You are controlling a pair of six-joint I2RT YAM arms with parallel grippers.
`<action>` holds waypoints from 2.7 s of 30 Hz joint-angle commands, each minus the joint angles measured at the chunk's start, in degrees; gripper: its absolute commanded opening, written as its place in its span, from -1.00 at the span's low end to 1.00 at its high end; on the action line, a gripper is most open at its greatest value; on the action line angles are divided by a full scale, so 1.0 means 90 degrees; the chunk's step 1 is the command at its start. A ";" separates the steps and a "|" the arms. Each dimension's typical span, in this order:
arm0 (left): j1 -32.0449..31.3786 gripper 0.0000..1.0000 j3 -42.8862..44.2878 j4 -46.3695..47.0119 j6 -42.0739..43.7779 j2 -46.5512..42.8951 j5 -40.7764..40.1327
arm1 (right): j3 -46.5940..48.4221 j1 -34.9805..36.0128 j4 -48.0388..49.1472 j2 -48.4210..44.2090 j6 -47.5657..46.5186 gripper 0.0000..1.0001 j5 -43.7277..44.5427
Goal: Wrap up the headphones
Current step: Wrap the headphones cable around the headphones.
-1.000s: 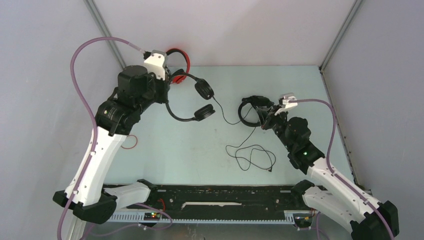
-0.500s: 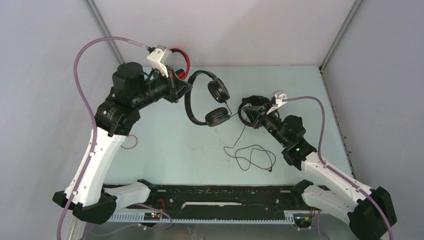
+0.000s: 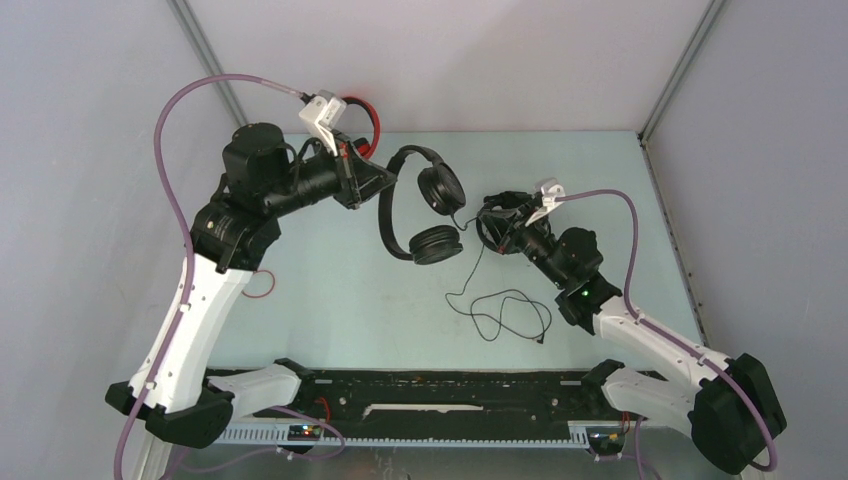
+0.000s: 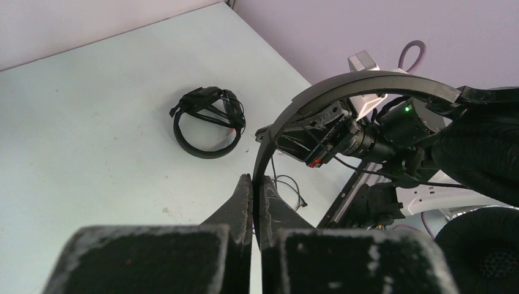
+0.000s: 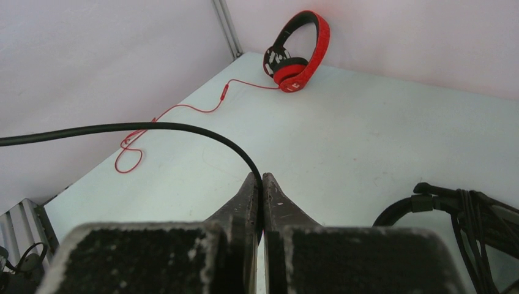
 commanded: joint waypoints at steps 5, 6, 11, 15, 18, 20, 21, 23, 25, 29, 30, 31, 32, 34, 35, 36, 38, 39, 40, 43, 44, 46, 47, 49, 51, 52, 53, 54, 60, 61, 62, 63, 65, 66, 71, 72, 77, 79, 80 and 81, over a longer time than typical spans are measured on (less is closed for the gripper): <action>0.0037 -1.00 0.0200 0.0576 -0.0720 -0.0062 -0.0055 | 0.0016 0.0058 0.0503 0.0181 -0.0123 -1.00 -0.0454; 0.0037 -1.00 0.0280 0.0521 -0.0810 -0.0013 -0.0139 | 0.0024 0.0099 0.0551 0.0218 -0.0131 -1.00 -0.0541; 0.0037 -1.00 0.0354 0.0557 -0.0998 0.0056 -0.0196 | 0.0020 0.0368 0.0917 0.0275 -0.0324 -1.00 -0.0552; 0.0037 -1.00 0.0231 0.0709 -0.1114 -0.0005 -0.0047 | 0.0025 0.0435 0.1387 0.0537 -0.0453 -1.00 -0.0628; -0.0019 -1.00 -0.0183 0.1183 -0.1418 -0.0145 0.0350 | 0.0216 0.0534 0.1764 0.0902 -0.0421 -1.00 -0.0818; -0.0143 -1.00 -0.0485 0.1368 -0.1488 -0.0257 0.0301 | 0.0374 0.0616 0.2074 0.1136 -0.0421 -1.00 -0.0807; -0.0198 -1.00 -0.0638 0.1459 -0.1518 -0.0264 0.0350 | 0.0462 0.0660 0.2205 0.1269 -0.0410 -1.00 -0.0806; -0.0291 -1.00 -0.0819 0.1526 -0.1594 -0.0210 0.0582 | 0.0673 0.0703 0.2295 0.1510 -0.0400 -1.00 -0.0806; -0.0412 -1.00 -0.0895 0.1503 -0.1618 -0.0146 0.0850 | 0.0865 0.0728 0.2345 0.1733 -0.0433 -1.00 -0.0784; -0.0675 -1.00 -0.1085 0.1502 -0.1517 -0.0214 0.1257 | 0.1110 0.0692 0.2411 0.2055 -0.0474 -1.00 -0.0767; -0.0709 -1.00 -0.1179 0.1569 -0.1521 -0.0243 0.1424 | 0.1138 0.0674 0.2426 0.2105 -0.0469 -1.00 -0.0767; -0.0742 -1.00 -0.1281 0.1611 -0.1527 -0.0268 0.1553 | 0.1158 0.0646 0.2444 0.2137 -0.0466 -1.00 -0.0772; -0.0755 -1.00 -0.1367 0.1617 -0.1515 -0.0285 0.1697 | 0.1171 0.0618 0.2456 0.2158 -0.0466 -1.00 -0.0777; -0.0807 -1.00 -0.1490 0.1472 -0.1374 -0.0280 0.1866 | 0.1191 0.0540 0.2454 0.2162 -0.0452 -1.00 -0.0800; -0.0830 -1.00 -0.1538 0.1342 -0.1243 -0.0273 0.1921 | 0.1192 0.0483 0.2460 0.2151 -0.0452 -1.00 -0.0811; -0.0862 -1.00 -0.1593 0.1227 -0.1087 -0.0268 0.2008 | 0.1192 0.0420 0.2452 0.2131 -0.0448 -1.00 -0.0823; -0.0889 -1.00 -0.1682 0.0959 -0.0806 -0.0244 0.2075 | 0.1192 0.0236 0.2381 0.2059 -0.0411 -1.00 -0.0840; -0.0887 -1.00 -0.1658 0.0729 -0.0620 -0.0206 0.2083 | 0.1192 0.0123 0.2303 0.2006 -0.0396 -1.00 -0.0873; -0.0895 -1.00 -0.1595 0.0423 -0.0382 -0.0159 0.2033 | 0.1192 0.0008 0.2196 0.1948 -0.0378 -1.00 -0.0911; -0.0914 -1.00 -0.1271 -0.0667 0.0441 0.0036 0.1411 | 0.1192 -0.0340 0.1843 0.1727 -0.0325 -1.00 -0.1055; -0.0950 -1.00 -0.1141 -0.1061 0.0719 0.0101 0.1017 | 0.1218 -0.0482 0.1666 0.1655 -0.0274 -1.00 -0.1168; -0.0969 -1.00 -0.0930 -0.1580 0.1058 0.0200 0.0084 | 0.1407 -0.0656 0.0960 0.1475 -0.0228 -1.00 -0.1225; -0.0977 -1.00 -0.0876 -0.1737 0.1169 0.0241 -0.0351 | 0.1478 -0.0716 0.0618 0.1371 -0.0267 -1.00 -0.1227; -0.1016 -1.00 -0.0746 -0.2003 0.1392 0.0329 -0.1173 | 0.1512 -0.0807 0.0156 0.1114 -0.0309 -1.00 -0.1239; -0.1071 -1.00 -0.0623 -0.2243 0.1622 0.0428 -0.1814 | 0.1573 -0.0913 -0.0248 0.0881 -0.0338 -1.00 -0.1318; -0.1089 -1.00 -0.0580 -0.2292 0.1724 0.0480 -0.2019 | 0.1652 -0.0973 -0.0504 0.0824 -0.0333 -1.00 -0.1400; -0.1100 -1.00 -0.0526 -0.2324 0.1849 0.0523 -0.2175 | 0.1784 -0.1025 -0.0890 0.0792 -0.0319 -1.00 -0.1561; -0.1115 -1.00 -0.0518 -0.2318 0.1875 0.0538 -0.2329 | 0.1942 -0.1064 -0.1079 0.0773 -0.0310 -1.00 -0.1652; -0.1359 -1.00 -0.0769 -0.2221 0.2466 0.0642 -0.3823 | 0.2678 -0.1110 -0.2462 0.0709 -0.0220 -1.00 -0.2321; -0.1383 -1.00 -0.0804 -0.2193 0.2485 0.0654 -0.4076 | 0.2786 -0.1119 -0.2609 0.0687 -0.0185 -1.00 -0.2413; -0.1398 -1.00 -0.0846 -0.2157 0.2484 0.0660 -0.4318 | 0.2878 -0.1112 -0.2727 0.0665 -0.0143 -1.00 -0.2520; -0.1405 -1.00 -0.0877 -0.2129 0.2489 0.0667 -0.4602 | 0.2971 -0.1119 -0.2820 0.0639 -0.0110 -1.00 -0.2660; -0.1414 -1.00 -0.0896 -0.2118 0.2447 0.0702 -0.5157 | 0.3073 -0.1113 -0.2896 0.0580 -0.0040 -1.00 -0.3141; -0.1415 -1.00 -0.0905 -0.2107 0.2438 0.0715 -0.5432 | 0.3090 -0.1109 -0.2857 0.0541 0.0088 -1.00 -0.3381; -0.1415 -1.00 -0.0887 -0.1955 0.2397 0.0789 -0.5907 | 0.3085 -0.0845 -0.2418 0.0643 0.0946 -1.00 -0.4228; -0.1414 -1.00 -0.0873 -0.1932 0.2384 0.0824 -0.6012 | 0.3089 -0.0762 -0.2307 0.0698 0.1095 -1.00 -0.4297; -0.1404 -1.00 -0.0838 -0.1864 0.2259 0.1053 -0.6228 | 0.3084 -0.0287 -0.1618 0.1000 0.1906 -1.00 -0.4536; -0.1405 -1.00 -0.0825 -0.1877 0.2094 0.1185 -0.6259 | 0.3072 -0.0010 -0.1456 0.1126 0.1998 -1.00 -0.4497; -0.1395 -1.00 -0.0798 -0.1880 0.1963 0.1276 -0.6329 | 0.3043 0.0157 -0.1365 0.1216 0.1915 -1.00 -0.4551; -0.1383 -1.00 -0.0762 -0.1873 0.1721 0.1353 -0.6417 | 0.2969 0.0339 -0.1227 0.1303 0.1719 -1.00 -0.4667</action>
